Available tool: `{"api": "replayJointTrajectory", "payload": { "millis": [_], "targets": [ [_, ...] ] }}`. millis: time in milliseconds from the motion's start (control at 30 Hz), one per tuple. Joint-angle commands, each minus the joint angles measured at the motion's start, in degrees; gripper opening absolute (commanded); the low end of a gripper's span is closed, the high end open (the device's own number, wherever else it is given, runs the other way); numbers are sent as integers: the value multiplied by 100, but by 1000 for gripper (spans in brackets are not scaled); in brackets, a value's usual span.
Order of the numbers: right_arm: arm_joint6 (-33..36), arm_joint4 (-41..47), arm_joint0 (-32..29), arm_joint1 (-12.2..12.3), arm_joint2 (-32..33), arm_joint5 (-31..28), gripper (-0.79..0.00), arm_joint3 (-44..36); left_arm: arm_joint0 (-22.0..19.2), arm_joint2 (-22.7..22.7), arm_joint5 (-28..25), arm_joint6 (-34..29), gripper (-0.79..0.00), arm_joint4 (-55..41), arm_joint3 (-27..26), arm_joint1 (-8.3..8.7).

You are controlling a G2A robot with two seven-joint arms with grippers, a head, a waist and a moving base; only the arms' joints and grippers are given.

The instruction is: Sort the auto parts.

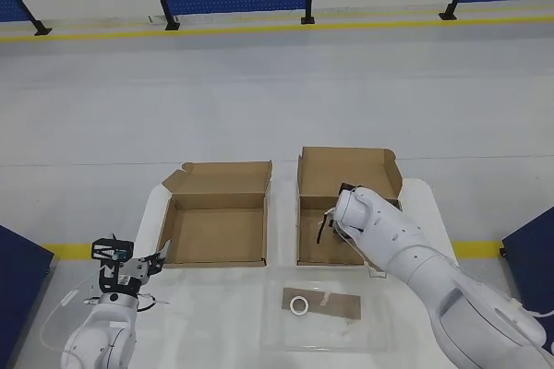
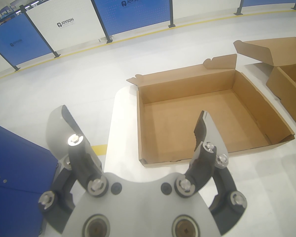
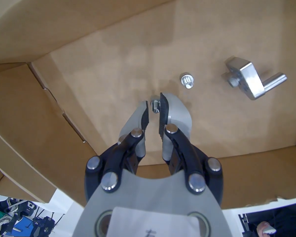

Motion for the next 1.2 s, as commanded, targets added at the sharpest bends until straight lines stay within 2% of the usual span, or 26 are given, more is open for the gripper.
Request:
{"api": "replayJointTrajectory", "payload": {
  "millis": [0,133,167,200,300,367,433,600,767,933,1000,1167],
  "targets": [
    [-2,-16,8,-9,33,-11,-459,9,0,0,0,0,0,0,0,0],
    [-10,-25,5,2,131,-36,-403,-43,0,0,0,0,0,0,0,0],
    [-16,-26,3,8,153,-42,-299,-62,0,0,0,0,0,0,0,0],
    [-34,-14,-5,24,211,-62,-240,-116,0,0,0,0,0,0,0,0],
    [-52,5,-47,90,370,-156,-117,-330,0,0,0,0,0,0,0,0],
    [-38,9,-96,165,514,-201,-102,-516,0,0,0,0,0,0,0,0],
    [-33,-28,-172,260,674,-213,0,-778,0,0,0,0,0,0,0,0],
    [124,-96,-587,615,1292,-333,0,-1763,0,0,0,0,0,0,0,0],
    [422,-97,-1415,1080,2318,-654,0,-3205,0,0,0,0,0,0,0,0],
    [854,211,-2494,1472,3578,-1372,0,-4517,0,0,0,0,0,0,0,0],
    [1170,550,-2998,1609,4187,-1853,0,-4974,0,0,0,0,0,0,0,0],
    [1833,1393,-3779,1792,5216,-2853,0,-5368,0,0,0,0,0,0,0,0]
  ]
}}
